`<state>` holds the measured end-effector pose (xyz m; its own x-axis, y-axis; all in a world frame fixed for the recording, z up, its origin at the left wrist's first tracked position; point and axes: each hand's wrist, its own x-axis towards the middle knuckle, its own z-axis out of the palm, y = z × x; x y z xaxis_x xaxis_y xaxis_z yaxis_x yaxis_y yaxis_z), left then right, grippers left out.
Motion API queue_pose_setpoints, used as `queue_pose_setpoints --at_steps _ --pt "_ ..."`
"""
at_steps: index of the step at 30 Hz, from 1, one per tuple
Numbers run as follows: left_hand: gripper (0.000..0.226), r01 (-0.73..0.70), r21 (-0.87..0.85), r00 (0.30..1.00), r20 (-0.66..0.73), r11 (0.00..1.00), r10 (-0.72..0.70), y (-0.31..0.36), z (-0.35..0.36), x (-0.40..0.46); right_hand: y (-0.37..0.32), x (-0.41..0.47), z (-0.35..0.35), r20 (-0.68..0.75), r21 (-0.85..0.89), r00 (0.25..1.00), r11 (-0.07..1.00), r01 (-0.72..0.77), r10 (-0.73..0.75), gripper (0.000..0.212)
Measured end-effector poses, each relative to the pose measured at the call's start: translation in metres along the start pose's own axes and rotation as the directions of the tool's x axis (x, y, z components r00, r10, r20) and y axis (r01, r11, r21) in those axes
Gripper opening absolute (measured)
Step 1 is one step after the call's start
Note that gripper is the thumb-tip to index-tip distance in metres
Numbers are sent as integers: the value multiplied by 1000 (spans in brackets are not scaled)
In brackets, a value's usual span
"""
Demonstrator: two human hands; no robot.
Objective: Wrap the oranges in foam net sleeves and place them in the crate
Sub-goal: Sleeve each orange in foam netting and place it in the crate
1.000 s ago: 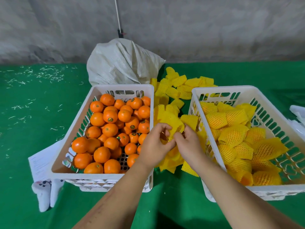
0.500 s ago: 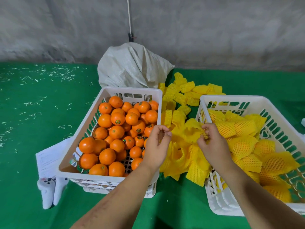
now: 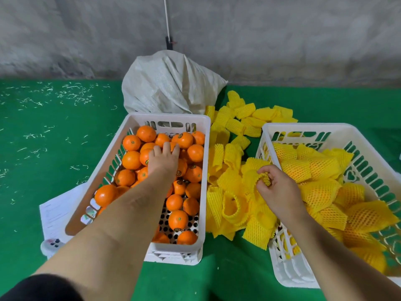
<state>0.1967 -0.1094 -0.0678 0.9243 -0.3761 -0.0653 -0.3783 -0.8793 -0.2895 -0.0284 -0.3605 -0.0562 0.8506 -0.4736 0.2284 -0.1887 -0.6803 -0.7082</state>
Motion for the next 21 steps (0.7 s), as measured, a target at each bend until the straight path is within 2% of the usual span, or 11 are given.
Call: queue_pose_setpoints --at_steps 3,5,6,8,10,11,13,15,16,19,21 --pt "68 -24 -38 999 -35 999 23 -7 1 -2 1 0 1 -21 29 1000 1000 9 -9 21" --pt "57 -24 -274 996 -85 962 0 -7 -3 -7 0 0 1 -38 62 999 998 29 -27 22" --pt "58 -13 -474 991 -125 881 -53 -4 -10 -12 0 1 1 -41 68 999 997 32 -29 21" --pt "66 -64 -860 968 -177 507 -178 10 -34 -31 -2 1 2 -52 53 998 998 37 -34 20" --pt "70 -190 -977 959 -206 101 -193 32 -60 -64 -4 0 3 -40 -2 998 998 58 -58 23" --pt "71 -228 -973 966 -220 -40 -134 46 -70 -82 -5 -1 3 -17 -38 998 997 65 -65 25" --pt "76 -202 -957 978 -207 -207 -1 72 -77 -116 -6 -2 5 37 -95 999 995 39 -36 38" --pt "66 -138 -951 982 -169 -277 90 91 -69 -143 -8 -4 4 38 -106 999 994 11 -7 45" --pt "63 -89 -951 977 -141 -296 159 97 -62 -153 -8 -7 3 9 -109 1000 994 30 -29 38" --pt "56 14 -962 910 -100 -272 402 102 -48 -169 -12 -23 -1 -100 -9 994 999 41 -41 13" --pt "56 29 -967 864 -104 -255 493 101 -48 -170 -17 -33 3 -121 69 992 997 -30 38 18"
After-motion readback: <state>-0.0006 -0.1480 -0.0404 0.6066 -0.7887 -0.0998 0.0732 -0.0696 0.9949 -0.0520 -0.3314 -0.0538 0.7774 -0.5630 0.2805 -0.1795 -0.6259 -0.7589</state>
